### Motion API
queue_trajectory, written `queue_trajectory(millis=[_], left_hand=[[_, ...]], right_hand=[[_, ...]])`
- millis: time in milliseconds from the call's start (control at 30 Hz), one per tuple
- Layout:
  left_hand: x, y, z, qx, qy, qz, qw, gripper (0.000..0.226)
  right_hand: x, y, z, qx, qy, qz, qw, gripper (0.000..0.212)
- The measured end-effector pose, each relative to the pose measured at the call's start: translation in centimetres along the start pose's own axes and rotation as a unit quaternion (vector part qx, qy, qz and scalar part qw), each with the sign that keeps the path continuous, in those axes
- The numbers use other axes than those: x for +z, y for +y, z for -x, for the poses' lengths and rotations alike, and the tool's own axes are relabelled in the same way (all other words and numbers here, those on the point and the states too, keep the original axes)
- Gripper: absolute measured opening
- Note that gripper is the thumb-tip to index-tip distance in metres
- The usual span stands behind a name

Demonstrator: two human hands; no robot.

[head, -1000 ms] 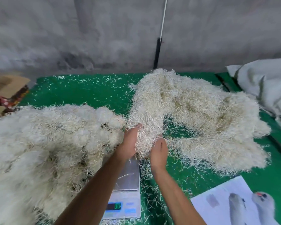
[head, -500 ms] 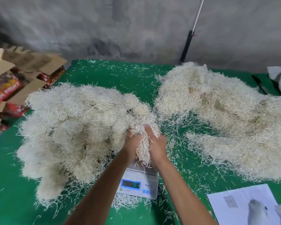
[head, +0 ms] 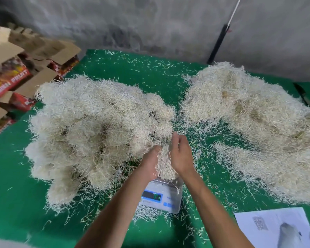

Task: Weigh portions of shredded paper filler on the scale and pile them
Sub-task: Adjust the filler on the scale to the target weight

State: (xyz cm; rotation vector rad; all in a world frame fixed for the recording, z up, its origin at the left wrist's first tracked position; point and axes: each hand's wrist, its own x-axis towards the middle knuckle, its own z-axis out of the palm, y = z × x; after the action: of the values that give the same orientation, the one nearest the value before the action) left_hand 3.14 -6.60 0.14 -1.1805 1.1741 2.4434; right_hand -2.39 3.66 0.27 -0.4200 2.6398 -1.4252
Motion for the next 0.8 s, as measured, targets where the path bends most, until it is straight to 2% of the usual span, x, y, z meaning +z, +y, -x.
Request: queue_trajectory(millis=[100,133,200,267,333,400,467,500,533,633,800], left_hand=[[-0.5,0.2,-2.1,0.051,0.047,0.091,0.993,0.041],[-0.7,0.3,-2.4,0.048,0.07,0.119,0.989,0.044],[-0.9,-0.2,-2.9,0.017,0.069,0.127,0.989,0.062],[-1.3,-0.8,-3.5,0.017,0.096,0.038,0.994,0.08],[-2.5,-1.4,-3.4,0.064,0.137,-0.124,0.981,0.089],[-4.2,-2.2,-3.4,0.098,0.168,-0.267,0.944,0.093],[-5.7,-2.9,-3.4,0.159,0.193,-0.372,0.894,0.089],[-6.2,-3.2,-3.3,0.185,0.199,-0.396,0.877,0.086],[-6.6,-3.3,-3.2,0.198,0.199,-0.396,0.874,0.087],[-7.5,-3.1,-2.5,0.222,0.189,-0.354,0.889,0.087],[-8.1,-3.4,-1.2,0.289,0.187,-0.335,0.877,0.07]], right_hand=[[0.3,1.6,1.4,-0.045,-0.068,0.017,0.997,0.073],[0.5,2.4,1.9,-0.034,-0.086,0.02,0.996,0.077],[0.6,4.0,2.5,0.005,-0.074,0.007,0.997,0.079],[0.7,5.1,2.6,0.045,-0.016,-0.053,0.997,0.073],[0.7,6.2,2.5,0.057,0.026,-0.068,0.996,0.067],[0.6,7.6,2.2,0.062,0.002,0.012,0.998,0.064],[0.7,9.1,2.3,0.066,-0.038,0.111,0.991,0.064],[0.7,9.7,2.6,0.07,-0.04,0.114,0.99,0.065],[0.6,9.9,3.1,0.077,-0.029,0.068,0.994,0.065],[0.0,9.5,4.4,0.112,0.029,-0.096,0.989,0.063],[-0.2,8.7,4.9,0.133,0.085,-0.148,0.976,0.049]])
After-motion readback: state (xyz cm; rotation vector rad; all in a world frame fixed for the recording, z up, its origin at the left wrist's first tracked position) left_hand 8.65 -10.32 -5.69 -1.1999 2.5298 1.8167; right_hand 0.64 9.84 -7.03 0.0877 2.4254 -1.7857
